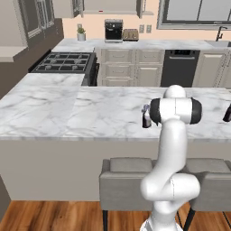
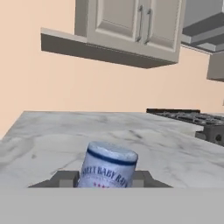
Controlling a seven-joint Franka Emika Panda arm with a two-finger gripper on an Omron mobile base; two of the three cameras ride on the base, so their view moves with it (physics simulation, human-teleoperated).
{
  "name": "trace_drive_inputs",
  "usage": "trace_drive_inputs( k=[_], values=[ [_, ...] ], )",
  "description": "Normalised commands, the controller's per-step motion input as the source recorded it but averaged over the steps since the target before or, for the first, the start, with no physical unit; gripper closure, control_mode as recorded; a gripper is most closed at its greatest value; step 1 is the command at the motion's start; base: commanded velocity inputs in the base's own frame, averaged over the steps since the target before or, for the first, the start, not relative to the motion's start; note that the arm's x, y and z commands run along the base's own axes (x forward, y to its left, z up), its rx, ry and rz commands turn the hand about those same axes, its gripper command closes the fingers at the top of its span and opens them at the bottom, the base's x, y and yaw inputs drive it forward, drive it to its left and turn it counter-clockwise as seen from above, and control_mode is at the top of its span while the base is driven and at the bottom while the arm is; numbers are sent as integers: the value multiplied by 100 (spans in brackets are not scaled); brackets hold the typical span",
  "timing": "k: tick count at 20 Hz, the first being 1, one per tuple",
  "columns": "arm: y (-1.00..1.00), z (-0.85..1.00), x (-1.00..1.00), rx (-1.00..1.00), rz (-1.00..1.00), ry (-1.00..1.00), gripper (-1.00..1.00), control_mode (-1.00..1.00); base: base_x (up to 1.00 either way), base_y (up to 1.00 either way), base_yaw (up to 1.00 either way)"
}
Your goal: The dining table condiment station is running low on condiment bottle. Refill the condiment station by opening the cabinet and taking the condiment bottle from the cabinet and placing it on the dining table.
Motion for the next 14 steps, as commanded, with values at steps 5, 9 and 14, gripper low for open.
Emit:
trace_drive_inputs(
  k=[5, 9, 14],
  values=[
    [-8, -31, -70, 0, 3, -21, 100, -100, 0, 0, 0],
    [0, -19, -6, 0, 0, -2, -100, -100, 0, 0, 0],
    [0, 0, 5, 0, 0, 1, -100, -100, 0, 0, 0]
  ],
)
